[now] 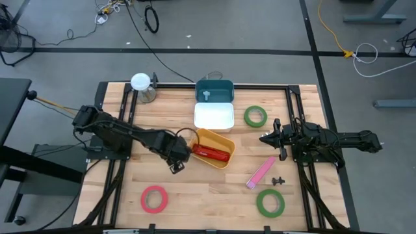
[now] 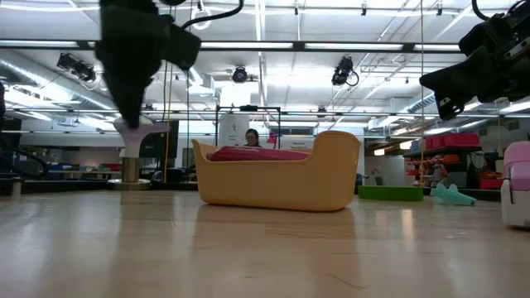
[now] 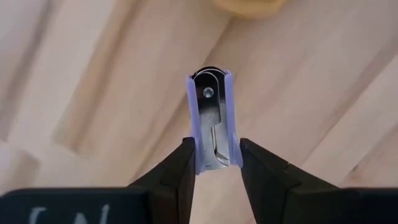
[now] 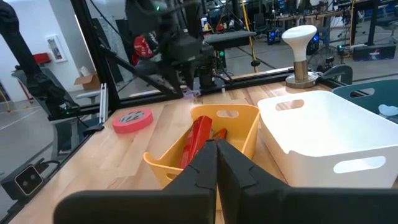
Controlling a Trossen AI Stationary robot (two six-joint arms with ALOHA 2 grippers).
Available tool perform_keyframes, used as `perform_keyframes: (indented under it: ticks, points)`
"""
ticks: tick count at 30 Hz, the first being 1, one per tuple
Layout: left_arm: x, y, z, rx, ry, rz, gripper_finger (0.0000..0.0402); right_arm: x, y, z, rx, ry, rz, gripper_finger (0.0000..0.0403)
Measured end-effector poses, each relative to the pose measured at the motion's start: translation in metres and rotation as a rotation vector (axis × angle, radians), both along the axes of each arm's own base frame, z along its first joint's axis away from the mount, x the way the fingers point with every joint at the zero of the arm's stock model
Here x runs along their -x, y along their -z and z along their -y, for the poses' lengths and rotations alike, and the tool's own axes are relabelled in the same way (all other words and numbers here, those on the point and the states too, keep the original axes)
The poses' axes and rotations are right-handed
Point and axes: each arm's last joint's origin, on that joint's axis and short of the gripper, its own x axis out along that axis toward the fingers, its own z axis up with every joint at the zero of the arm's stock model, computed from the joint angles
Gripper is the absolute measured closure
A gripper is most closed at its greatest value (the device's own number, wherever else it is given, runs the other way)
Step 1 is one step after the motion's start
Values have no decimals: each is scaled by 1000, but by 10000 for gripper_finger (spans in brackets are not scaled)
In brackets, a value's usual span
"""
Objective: Pick and place Stapler, Stapler remover, tape
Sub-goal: Put the violet stapler remover into the blue bin
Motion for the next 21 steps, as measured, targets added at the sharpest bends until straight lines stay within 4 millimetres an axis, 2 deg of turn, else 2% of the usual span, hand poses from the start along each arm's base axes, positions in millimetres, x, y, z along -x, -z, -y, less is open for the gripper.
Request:
perform_keyframes:
  ticks: [13,21]
  points:
    - [-24,-11,-49,-45,99,137,278,0,0,0,0,0,0,396]
    - [-37,-17,-99,-95,131,269,278,0,0,0,0,0,0,396]
